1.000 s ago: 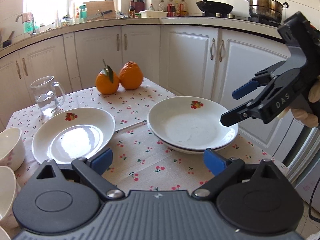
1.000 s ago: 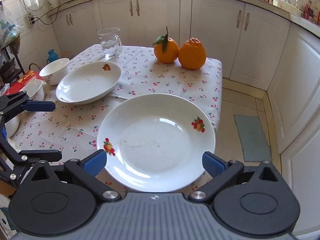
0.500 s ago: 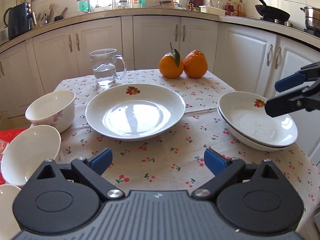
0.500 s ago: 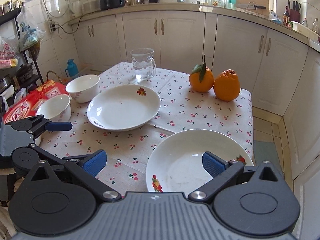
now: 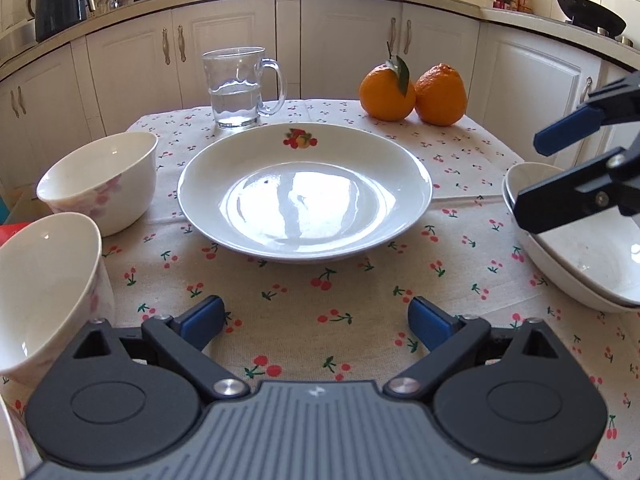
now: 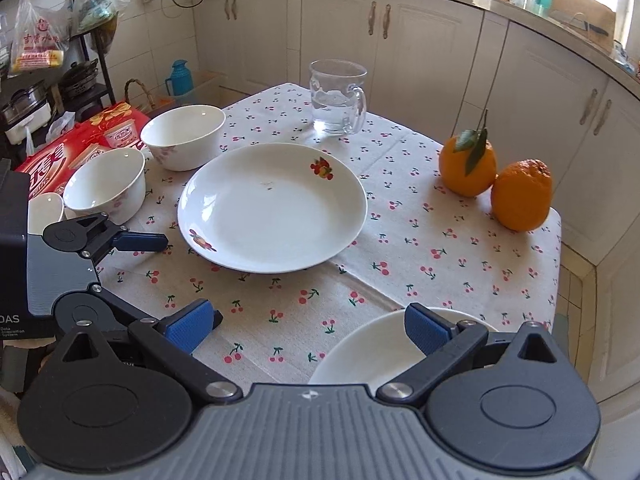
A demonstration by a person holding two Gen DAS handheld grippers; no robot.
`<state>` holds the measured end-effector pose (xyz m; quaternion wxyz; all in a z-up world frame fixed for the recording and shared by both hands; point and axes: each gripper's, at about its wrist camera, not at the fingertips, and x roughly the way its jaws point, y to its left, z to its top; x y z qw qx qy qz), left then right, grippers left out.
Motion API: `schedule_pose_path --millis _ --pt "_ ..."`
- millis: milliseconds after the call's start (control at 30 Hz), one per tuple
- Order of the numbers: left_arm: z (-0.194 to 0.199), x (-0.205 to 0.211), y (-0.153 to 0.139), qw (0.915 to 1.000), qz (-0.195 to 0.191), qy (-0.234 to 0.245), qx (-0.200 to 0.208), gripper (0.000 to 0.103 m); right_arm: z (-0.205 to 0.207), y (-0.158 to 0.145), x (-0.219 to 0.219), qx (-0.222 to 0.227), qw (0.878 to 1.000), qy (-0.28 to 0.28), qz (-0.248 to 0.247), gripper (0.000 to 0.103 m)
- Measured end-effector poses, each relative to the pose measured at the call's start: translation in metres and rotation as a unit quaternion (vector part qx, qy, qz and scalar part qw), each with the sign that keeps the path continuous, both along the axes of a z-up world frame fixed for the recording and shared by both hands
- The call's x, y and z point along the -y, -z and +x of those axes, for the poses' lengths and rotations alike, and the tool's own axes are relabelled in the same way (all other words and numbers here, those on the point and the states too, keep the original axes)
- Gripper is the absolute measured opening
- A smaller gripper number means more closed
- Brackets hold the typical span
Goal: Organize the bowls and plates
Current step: 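Move the right tool toward the white plate beside the water jug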
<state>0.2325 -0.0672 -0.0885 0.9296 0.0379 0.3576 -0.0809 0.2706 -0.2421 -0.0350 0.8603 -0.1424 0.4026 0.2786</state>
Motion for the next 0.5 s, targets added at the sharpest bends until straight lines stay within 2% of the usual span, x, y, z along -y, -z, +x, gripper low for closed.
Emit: schedule_pose_path --millis 100,500 --pt "0.003 0.001 0.002 1.0000 0.002 0.002 0.001 0.103 0.017 0.004 -0.007 -0.011 1.000 -0.019 0.002 0.103" --pt "0.012 0.003 0.002 0.9999 0.006 -0.010 0.006 0.103 0.097 0.020 -0.029 -0.056 0.996 -0.074 0.004 0.103"
